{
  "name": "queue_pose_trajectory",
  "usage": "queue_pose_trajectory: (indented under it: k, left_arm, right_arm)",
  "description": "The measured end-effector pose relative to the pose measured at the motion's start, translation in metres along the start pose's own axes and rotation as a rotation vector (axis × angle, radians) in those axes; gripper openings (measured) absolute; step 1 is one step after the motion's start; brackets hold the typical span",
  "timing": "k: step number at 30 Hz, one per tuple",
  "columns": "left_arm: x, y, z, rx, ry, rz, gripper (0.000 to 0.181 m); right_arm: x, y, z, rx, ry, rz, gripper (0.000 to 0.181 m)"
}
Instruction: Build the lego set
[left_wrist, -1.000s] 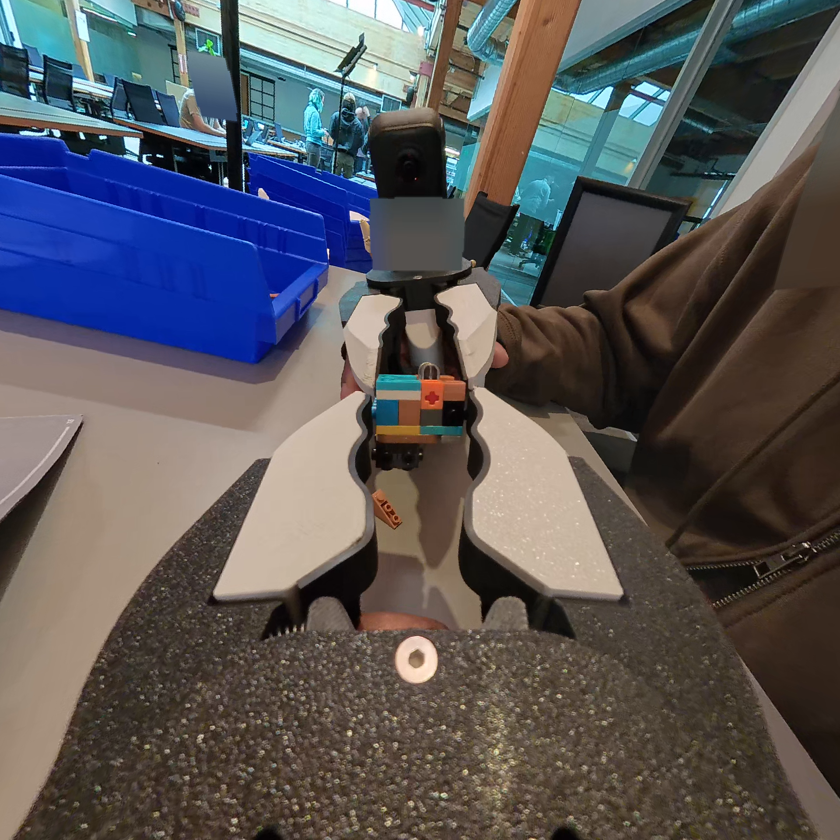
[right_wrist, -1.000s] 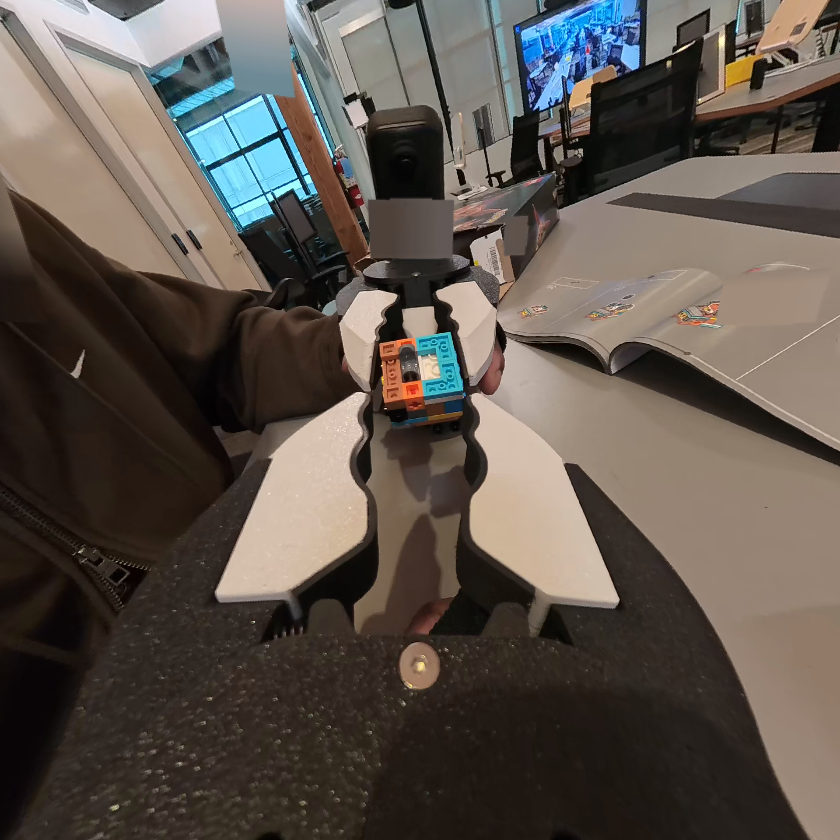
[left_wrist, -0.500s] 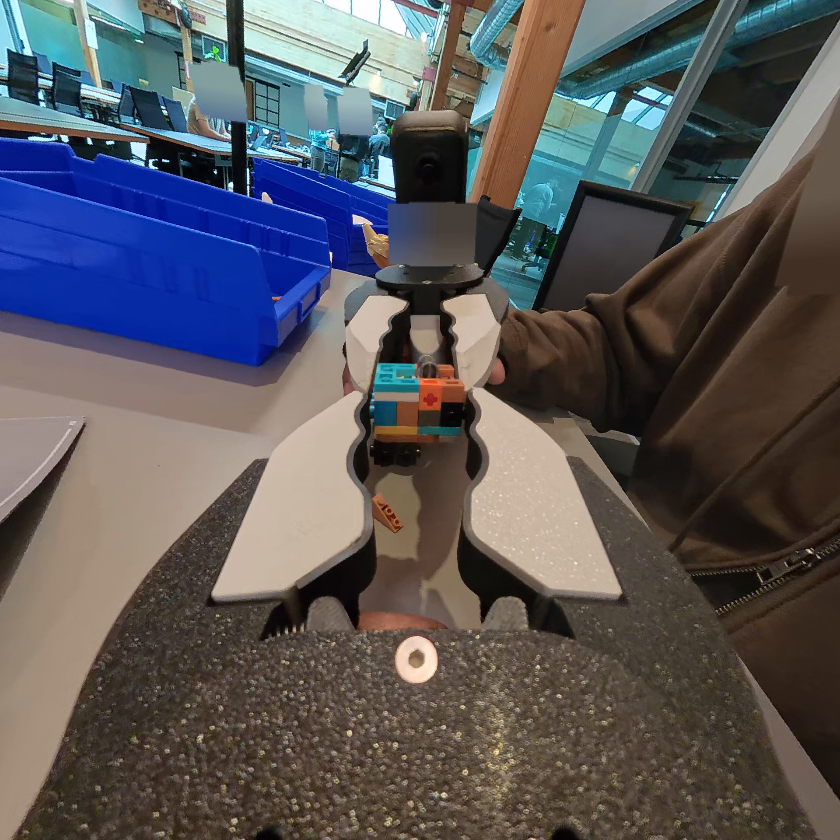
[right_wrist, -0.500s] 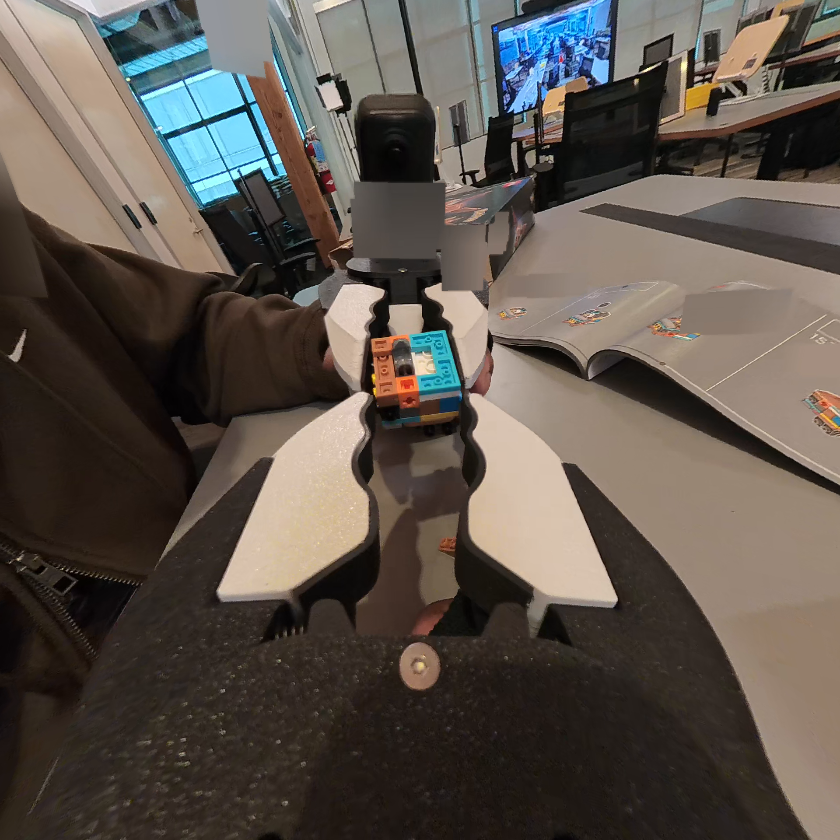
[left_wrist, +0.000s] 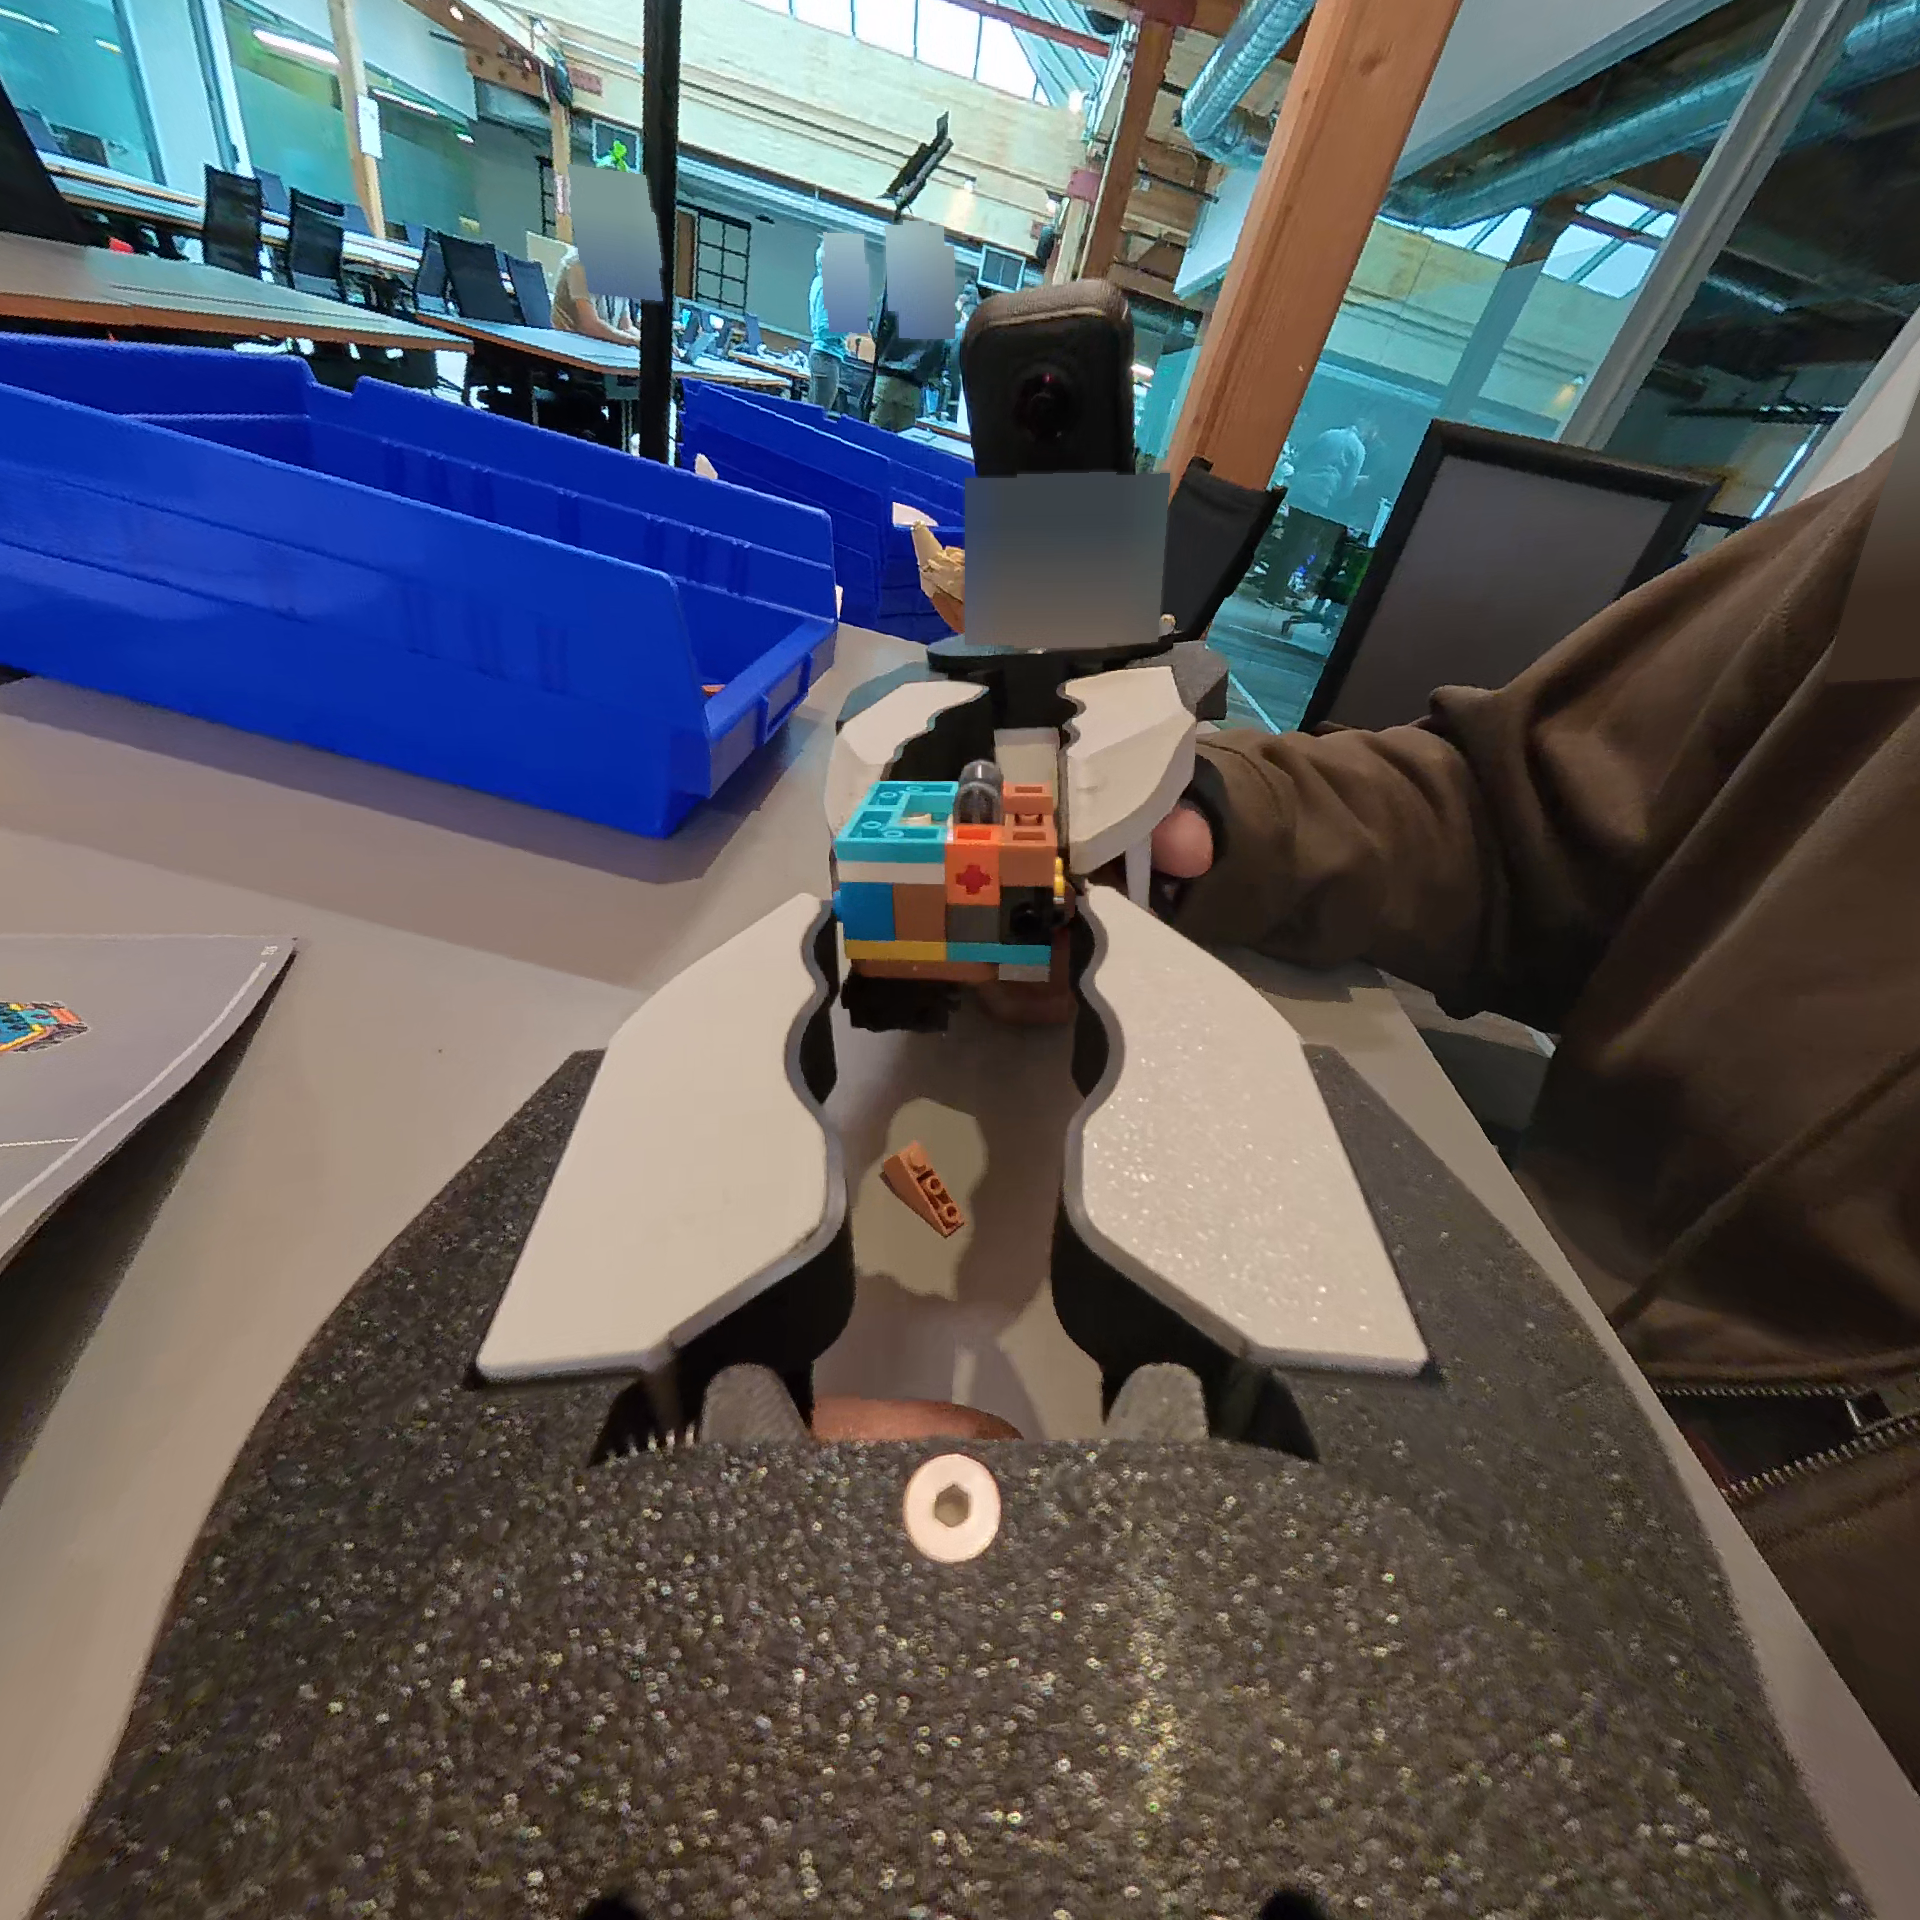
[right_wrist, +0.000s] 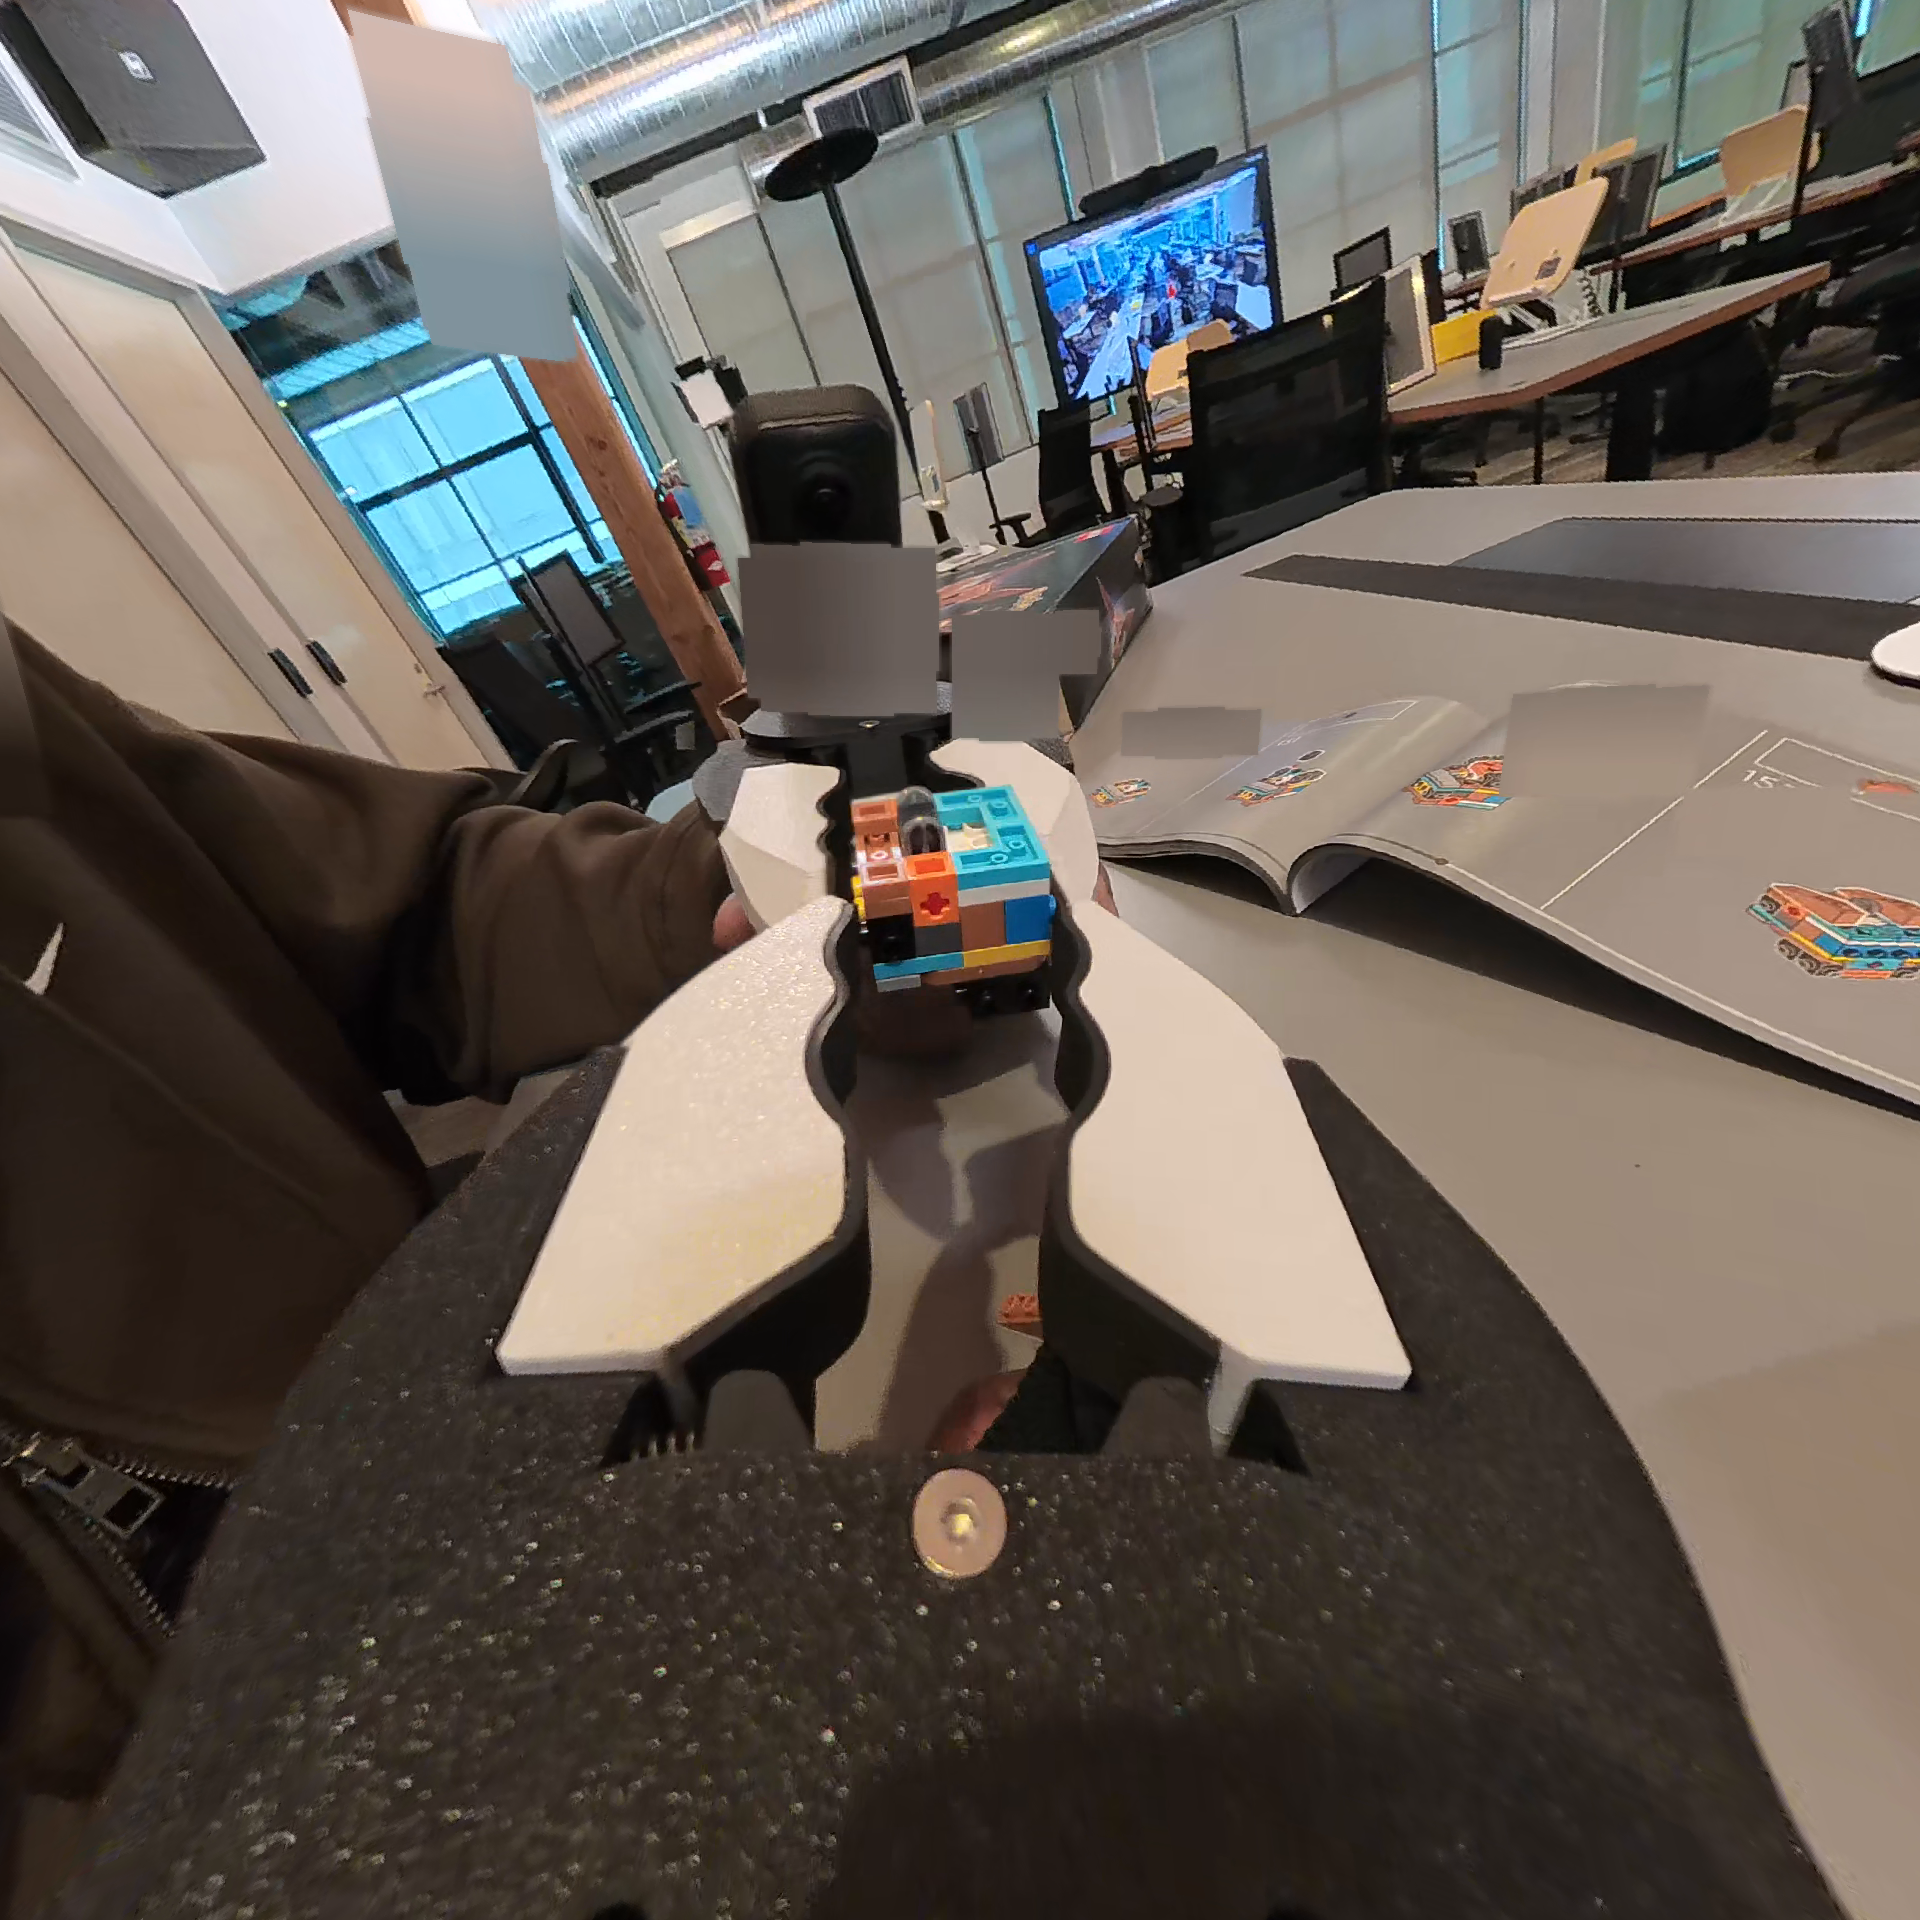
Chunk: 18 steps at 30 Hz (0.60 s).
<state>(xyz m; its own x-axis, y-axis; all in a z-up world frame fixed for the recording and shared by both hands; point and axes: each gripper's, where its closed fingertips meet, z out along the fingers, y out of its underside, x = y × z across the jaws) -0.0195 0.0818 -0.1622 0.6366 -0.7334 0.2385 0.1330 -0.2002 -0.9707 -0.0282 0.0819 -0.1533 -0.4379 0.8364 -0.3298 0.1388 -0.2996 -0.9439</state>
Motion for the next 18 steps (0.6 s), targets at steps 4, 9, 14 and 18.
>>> queue_pose_trajectory:
  k: [4,9,14,18]
  left_arm:
    - [0.002,-0.004,0.0,0.038,-0.004,0.011,0.041]
    - [0.003,-0.006,0.0,0.049,-0.002,0.024,0.041]
    - [0.004,-0.006,-0.001,0.048,-0.001,0.064,0.04]
    - [0.0,-0.011,-0.008,0.064,-0.018,0.09,0.04]
  right_arm:
    - [-0.004,-0.002,0.002,0.019,-0.014,0.0,0.035]
    - [-0.006,-0.003,0.002,0.027,-0.027,0.002,0.035]
    - [-0.008,-0.003,0.0,0.006,-0.03,-0.036,0.035]
    - [0.001,-0.007,-0.013,-0.037,0.018,-0.137,0.034]
